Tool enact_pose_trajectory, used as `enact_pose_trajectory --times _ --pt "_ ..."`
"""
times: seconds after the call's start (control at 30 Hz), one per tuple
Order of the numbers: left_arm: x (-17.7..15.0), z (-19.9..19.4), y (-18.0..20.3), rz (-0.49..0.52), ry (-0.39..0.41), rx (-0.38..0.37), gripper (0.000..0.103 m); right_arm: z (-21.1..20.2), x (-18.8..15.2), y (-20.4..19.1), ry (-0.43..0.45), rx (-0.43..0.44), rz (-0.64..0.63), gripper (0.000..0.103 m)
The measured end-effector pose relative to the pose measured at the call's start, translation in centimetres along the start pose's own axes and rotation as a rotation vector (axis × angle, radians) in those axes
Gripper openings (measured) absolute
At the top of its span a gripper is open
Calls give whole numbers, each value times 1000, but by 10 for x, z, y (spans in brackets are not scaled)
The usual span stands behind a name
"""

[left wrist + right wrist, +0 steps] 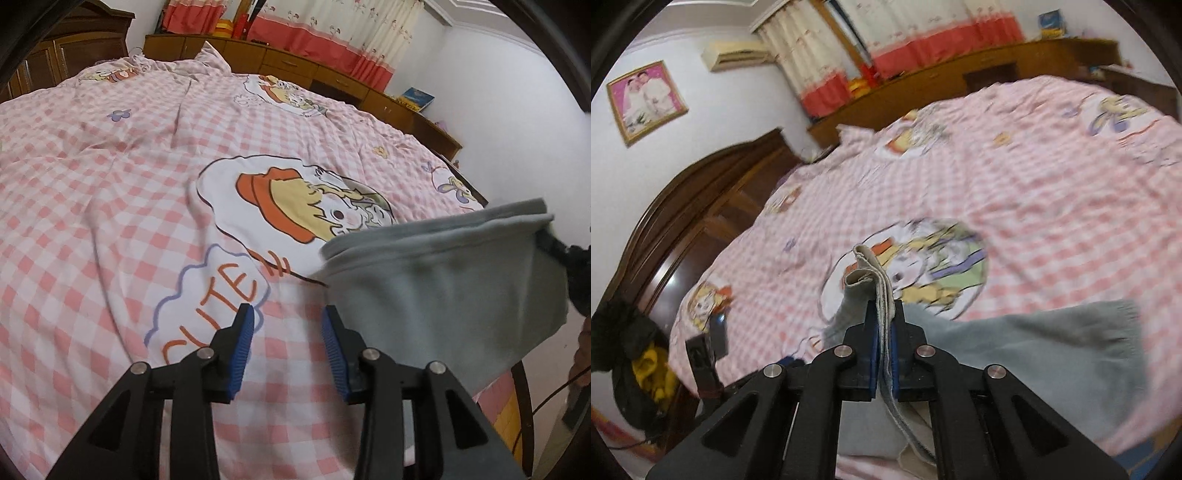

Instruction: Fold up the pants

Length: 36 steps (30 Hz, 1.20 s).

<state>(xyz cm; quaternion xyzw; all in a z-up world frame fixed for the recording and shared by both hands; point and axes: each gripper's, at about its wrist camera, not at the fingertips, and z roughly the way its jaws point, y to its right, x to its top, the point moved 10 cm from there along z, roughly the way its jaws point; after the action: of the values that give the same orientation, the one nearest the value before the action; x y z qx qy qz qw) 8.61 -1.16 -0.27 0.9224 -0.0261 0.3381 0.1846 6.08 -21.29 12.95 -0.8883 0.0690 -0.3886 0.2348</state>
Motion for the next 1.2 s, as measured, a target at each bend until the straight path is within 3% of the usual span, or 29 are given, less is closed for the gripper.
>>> enact_pose_trajectory --times 0.2,0.43,0.7,0.93,1.03,1.1,1.2 --pt "-10 9 25 49 -32 -23 39 -35 11 61 60 -164 59 5" --pt "-17 25 49 97 -75 -39 39 -29 -4 135 32 -287 161 5" --pt "-23 39 72 109 -118 -74 39 27 -44 202 -64 -346 226 5" --pt "-14 65 90 84 -137 -135 39 45 -62 222 -92 -368 199 8" --pt "-6 73 96 56 -126 -183 47 29 -57 212 -95 -345 167 21" --pt "-1 81 96 22 -119 -198 49 11 -51 208 -55 -336 139 42" --pt "1 95 93 -10 -140 -194 50 -7 -45 214 -12 -382 108 60"
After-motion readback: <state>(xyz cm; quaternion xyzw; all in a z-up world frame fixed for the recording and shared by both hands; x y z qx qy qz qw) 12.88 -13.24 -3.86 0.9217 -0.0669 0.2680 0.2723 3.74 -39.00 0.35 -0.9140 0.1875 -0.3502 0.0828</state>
